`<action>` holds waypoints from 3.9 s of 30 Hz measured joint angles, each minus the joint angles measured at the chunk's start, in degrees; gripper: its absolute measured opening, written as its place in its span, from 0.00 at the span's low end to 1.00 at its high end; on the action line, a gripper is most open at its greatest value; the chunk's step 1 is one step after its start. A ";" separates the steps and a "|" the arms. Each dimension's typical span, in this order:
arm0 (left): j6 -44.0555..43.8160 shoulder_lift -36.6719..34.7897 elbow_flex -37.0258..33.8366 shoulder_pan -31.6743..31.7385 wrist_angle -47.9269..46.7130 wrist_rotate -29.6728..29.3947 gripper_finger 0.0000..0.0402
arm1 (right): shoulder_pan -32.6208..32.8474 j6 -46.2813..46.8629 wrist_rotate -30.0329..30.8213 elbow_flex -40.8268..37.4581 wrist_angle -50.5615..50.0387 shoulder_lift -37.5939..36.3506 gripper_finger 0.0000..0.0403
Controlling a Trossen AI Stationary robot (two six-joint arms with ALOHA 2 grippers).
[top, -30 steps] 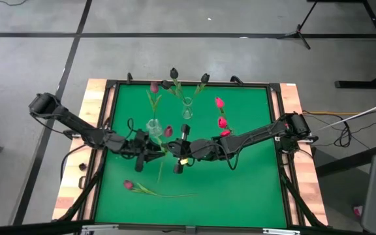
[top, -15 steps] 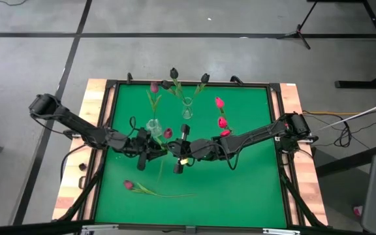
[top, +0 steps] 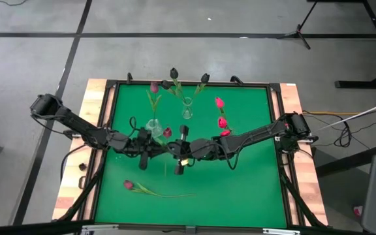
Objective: Sort flowers into vase by color
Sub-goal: Put the right red tulip into the bottom left transparent vase
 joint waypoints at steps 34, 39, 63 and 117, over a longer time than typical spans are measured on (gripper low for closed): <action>35.78 -18.26 0.00 -6.91 -0.65 -38.61 0.02 | 11.31 -5.50 11.04 0.11 -23.26 -13.55 0.45; 41.93 -22.64 0.00 -7.08 -0.78 -38.13 0.02 | 14.53 -4.16 10.41 0.09 -31.31 -19.19 0.45; 52.56 -35.92 0.00 -7.30 -2.23 -38.90 0.02 | 25.04 12.07 20.63 0.04 -57.82 -36.32 0.45; 23.68 -37.31 -0.04 13.62 -30.46 -7.74 0.02 | 27.40 10.35 20.65 -19.66 -43.22 -62.56 0.45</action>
